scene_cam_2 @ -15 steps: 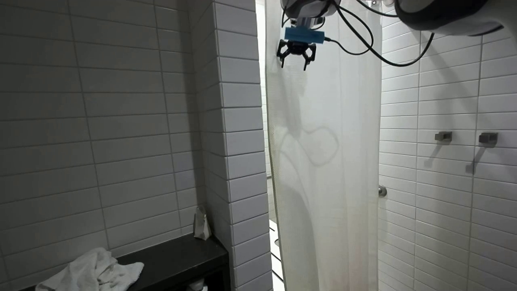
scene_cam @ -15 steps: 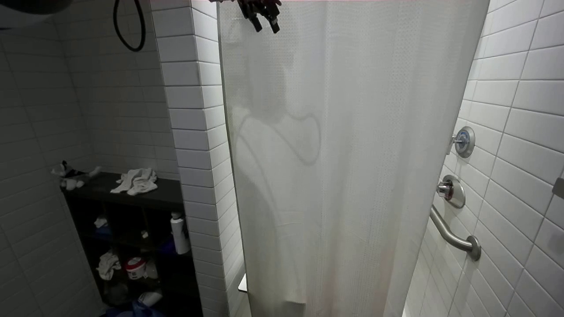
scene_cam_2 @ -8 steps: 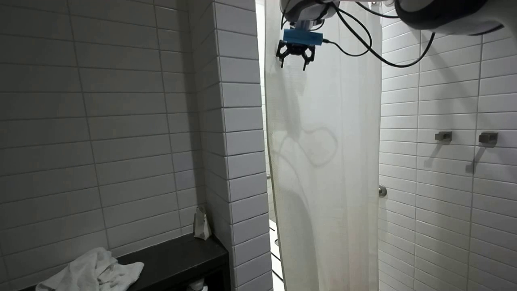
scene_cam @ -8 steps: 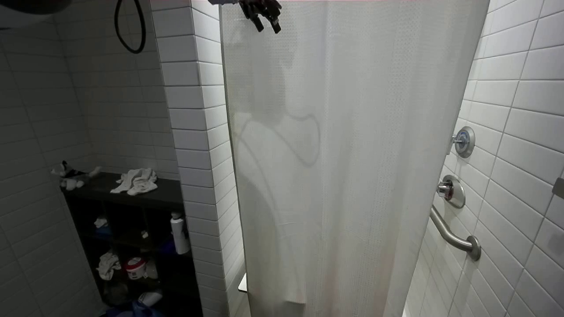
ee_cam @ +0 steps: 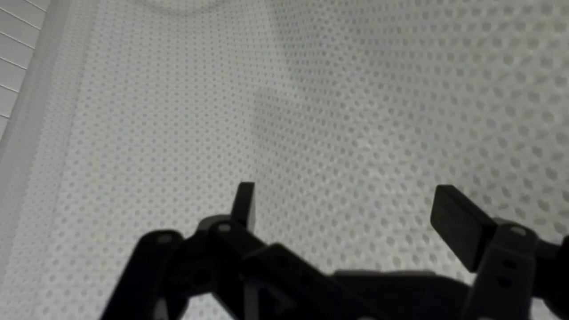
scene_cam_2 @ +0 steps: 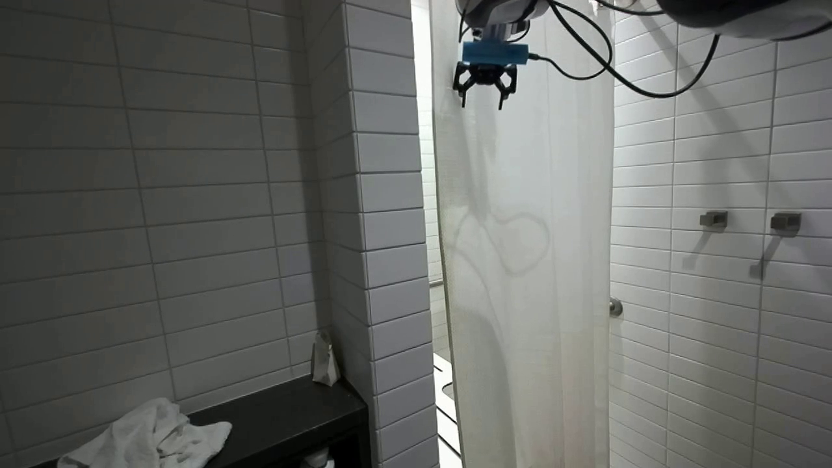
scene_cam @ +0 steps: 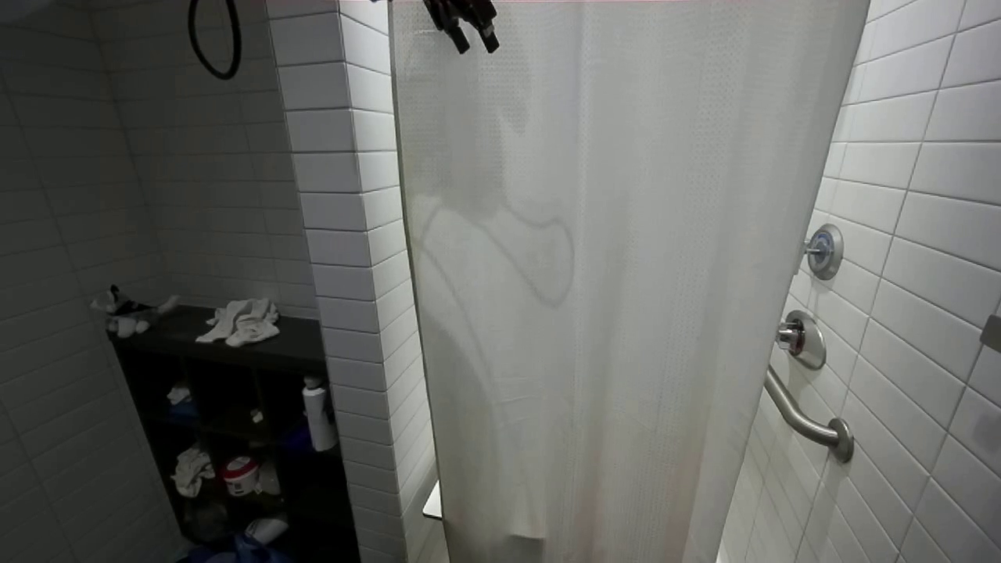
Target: Open the curtain railing
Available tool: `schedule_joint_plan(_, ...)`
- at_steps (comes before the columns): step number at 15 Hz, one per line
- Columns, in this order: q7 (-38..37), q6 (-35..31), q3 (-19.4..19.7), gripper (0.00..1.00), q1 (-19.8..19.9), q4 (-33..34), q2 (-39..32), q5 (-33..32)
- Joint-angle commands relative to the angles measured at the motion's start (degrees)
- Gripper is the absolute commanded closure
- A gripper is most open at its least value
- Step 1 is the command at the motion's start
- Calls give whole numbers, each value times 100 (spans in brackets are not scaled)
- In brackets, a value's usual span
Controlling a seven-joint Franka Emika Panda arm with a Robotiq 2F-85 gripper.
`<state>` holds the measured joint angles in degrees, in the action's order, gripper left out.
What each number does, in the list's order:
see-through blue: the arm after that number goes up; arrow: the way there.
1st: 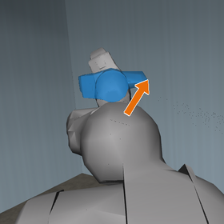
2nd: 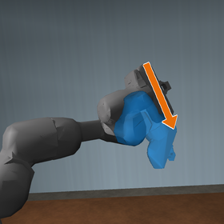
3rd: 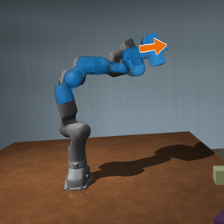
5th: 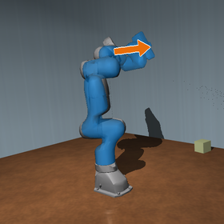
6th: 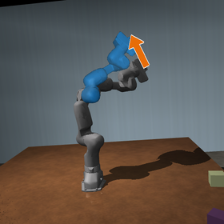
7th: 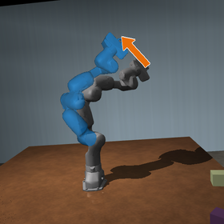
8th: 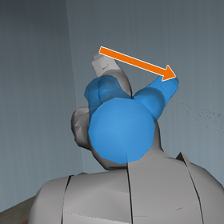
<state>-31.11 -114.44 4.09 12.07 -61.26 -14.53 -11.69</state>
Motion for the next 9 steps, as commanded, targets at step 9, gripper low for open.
schedule_joint_plan(9,-217,149,-79,0,-241,-1658,1416,-857)
